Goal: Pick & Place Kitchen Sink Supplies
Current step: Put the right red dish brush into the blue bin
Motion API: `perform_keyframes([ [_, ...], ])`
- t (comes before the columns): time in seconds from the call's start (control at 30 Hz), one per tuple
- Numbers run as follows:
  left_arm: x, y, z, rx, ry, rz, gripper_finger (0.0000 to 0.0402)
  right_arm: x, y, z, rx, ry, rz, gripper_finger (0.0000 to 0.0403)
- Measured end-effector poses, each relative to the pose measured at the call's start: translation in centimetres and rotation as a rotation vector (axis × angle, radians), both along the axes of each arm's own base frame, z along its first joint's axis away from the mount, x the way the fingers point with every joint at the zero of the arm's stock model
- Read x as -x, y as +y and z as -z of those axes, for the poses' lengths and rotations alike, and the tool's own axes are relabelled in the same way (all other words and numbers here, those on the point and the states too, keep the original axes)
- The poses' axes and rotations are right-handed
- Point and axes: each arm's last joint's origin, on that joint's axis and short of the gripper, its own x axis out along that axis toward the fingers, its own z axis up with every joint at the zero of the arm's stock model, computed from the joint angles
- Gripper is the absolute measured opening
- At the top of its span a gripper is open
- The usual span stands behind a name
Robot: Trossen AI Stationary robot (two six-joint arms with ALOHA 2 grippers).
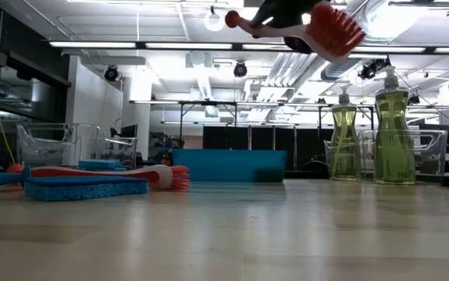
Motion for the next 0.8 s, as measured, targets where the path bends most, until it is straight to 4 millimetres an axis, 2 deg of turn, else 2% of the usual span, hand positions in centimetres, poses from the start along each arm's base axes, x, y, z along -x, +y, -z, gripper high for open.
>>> perform_keyframes([
  [0.2, -2.0, 0.9, 0.2, 0.019, -0.016, -0.065, 0.0271, 0.4, -1.6, -0.2, 0.014, -0.018, -0.065, 0.0067],
  [0.5, -8.0, 3.4, 1.0, 0.003, -0.039, 0.009, 0.0271, 1.5, -3.7, -0.9, 0.05, -0.051, -0.068, 0.0067],
  [0.63, -9.8, 5.0, 1.7, 0.034, -0.052, 0.016, 0.0271, 2.4, -4.0, -1.5, 0.069, -0.063, -0.084, 0.0067],
  [0.8, -11.8, 7.2, 1.5, 0.062, -0.148, 0.144, 0.0271, 4.2, -3.6, -2.0, 0.097, -0.009, -0.115, 0.0067],
])
